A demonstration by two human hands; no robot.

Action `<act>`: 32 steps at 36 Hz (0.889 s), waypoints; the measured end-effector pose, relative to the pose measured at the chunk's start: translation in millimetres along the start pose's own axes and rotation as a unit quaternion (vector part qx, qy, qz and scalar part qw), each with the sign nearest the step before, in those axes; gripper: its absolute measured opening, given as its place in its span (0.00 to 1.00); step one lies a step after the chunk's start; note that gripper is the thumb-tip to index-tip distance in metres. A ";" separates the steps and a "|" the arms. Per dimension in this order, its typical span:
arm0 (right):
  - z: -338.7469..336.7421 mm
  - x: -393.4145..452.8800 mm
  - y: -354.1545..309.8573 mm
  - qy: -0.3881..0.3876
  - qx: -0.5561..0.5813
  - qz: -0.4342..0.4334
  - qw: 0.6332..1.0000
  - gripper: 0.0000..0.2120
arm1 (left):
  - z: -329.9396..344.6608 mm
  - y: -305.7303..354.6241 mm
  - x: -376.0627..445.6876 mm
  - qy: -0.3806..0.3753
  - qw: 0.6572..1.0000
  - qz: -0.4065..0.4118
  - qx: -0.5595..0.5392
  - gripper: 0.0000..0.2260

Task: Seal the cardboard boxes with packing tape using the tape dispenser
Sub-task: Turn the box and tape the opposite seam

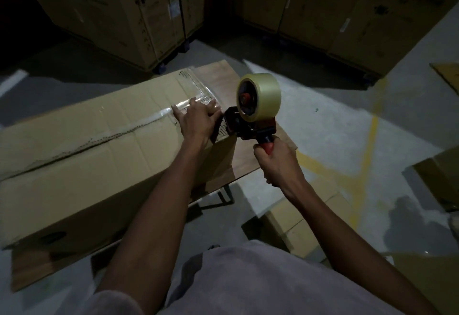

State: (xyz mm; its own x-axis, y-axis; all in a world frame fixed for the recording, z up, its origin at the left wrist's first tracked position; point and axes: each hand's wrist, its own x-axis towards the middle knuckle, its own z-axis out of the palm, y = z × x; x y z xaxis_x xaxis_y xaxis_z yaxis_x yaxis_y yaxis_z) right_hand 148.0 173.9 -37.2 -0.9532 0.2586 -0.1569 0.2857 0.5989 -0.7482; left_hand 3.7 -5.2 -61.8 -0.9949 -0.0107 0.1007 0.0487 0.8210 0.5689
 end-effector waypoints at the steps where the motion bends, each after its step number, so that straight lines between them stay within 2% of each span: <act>1: -1.7 -0.3 0.7 -0.004 -0.005 -0.002 1.000 0.08 | 0.8 -1.2 -1.6 0.001 1.000 0.000 0.002 0.16; 5: -7.7 -1.0 3.0 -0.013 -0.036 -0.019 0.999 0.11 | 3.1 -1.5 -1.3 -0.006 1.000 -0.013 0.007 0.16; 10: -13.8 -15.8 19.1 -0.022 -0.032 -0.019 0.999 0.11 | 3.2 -1.1 -1.1 0.001 0.999 -0.030 0.012 0.17; 17: -12.6 -22.4 23.3 -0.024 -0.024 0.000 0.999 0.14 | 1.7 14.0 -13.1 0.016 0.997 -0.014 0.068 0.15; 22: -13.0 -26.4 26.6 -0.025 -0.015 0.000 1.000 0.11 | 1.6 23.1 -20.4 0.018 0.997 0.002 0.078 0.15; 25: -14.6 -27.8 27.2 -0.028 -0.005 0.009 1.000 0.10 | 3.1 26.5 -22.9 0.039 0.998 0.006 0.055 0.13; 32: -18.5 -24.8 25.1 -0.039 -0.006 0.003 0.999 0.11 | 7.7 22.4 -30.1 0.022 1.000 -0.016 0.004 0.13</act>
State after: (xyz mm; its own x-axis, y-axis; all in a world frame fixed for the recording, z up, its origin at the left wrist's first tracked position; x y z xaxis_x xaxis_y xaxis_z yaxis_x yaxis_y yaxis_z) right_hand 180.7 196.6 -40.2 -0.9562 0.2025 -0.2113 0.2919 0.6071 -0.7391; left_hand 34.1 18.0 -58.3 -0.9911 -0.0614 0.1179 0.0163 0.8239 0.5665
